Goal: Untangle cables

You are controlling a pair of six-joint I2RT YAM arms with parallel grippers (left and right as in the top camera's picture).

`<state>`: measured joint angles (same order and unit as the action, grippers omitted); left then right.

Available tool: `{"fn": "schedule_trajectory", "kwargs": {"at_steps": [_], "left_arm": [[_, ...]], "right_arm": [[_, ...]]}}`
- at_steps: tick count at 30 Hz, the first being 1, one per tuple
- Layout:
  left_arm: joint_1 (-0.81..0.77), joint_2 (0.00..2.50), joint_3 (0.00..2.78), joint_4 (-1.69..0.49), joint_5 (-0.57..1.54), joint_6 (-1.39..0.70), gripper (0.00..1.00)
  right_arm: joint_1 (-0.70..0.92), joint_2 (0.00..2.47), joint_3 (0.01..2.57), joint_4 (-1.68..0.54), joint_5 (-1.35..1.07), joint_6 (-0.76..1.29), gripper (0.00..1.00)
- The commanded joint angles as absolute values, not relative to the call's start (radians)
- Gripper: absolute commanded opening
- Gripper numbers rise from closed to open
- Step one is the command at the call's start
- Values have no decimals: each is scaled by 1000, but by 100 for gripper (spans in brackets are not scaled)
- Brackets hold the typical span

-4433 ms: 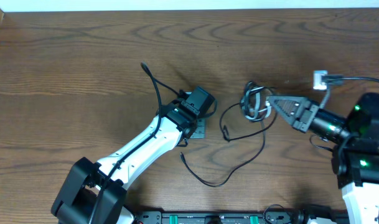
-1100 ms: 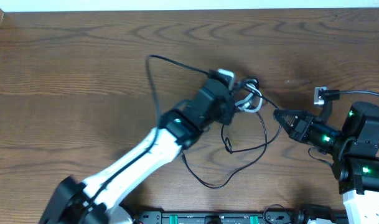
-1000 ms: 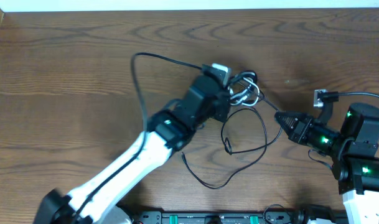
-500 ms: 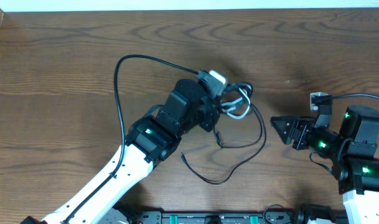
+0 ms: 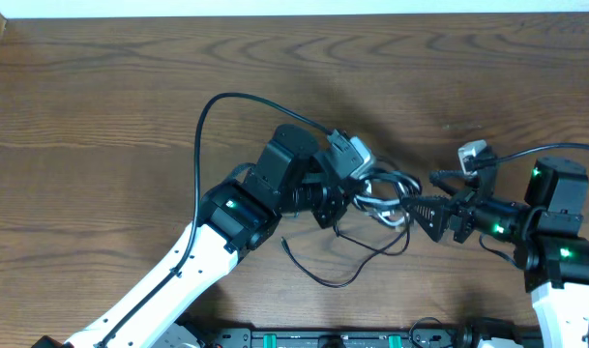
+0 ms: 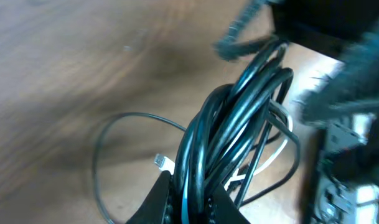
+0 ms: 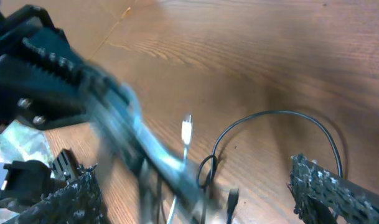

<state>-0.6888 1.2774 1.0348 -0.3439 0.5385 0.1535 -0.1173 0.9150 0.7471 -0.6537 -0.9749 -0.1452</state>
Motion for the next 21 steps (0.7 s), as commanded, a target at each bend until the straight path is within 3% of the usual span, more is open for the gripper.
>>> {"fn": "schedule_trajectory", "kwargs": {"at_steps": [1, 7, 16, 19, 21], "left_arm": [[-683, 1267, 1042, -370, 651, 191, 8], [-683, 1267, 1042, -411, 660, 191, 8], [-684, 1267, 1042, -332, 855, 190, 8], [-683, 1267, 1042, -320, 934, 191, 8], [-683, 1267, 1042, -320, 958, 191, 7]], "right_arm": [[-116, 933, 757, -645, -1009, -193, 91], [-116, 941, 757, -635, -1022, -192, 52], [-116, 941, 757, -642, -1118, -192, 51], [-116, 941, 757, -641, -1119, -192, 48], [-116, 941, 757, -642, -1131, -192, 38]]}}
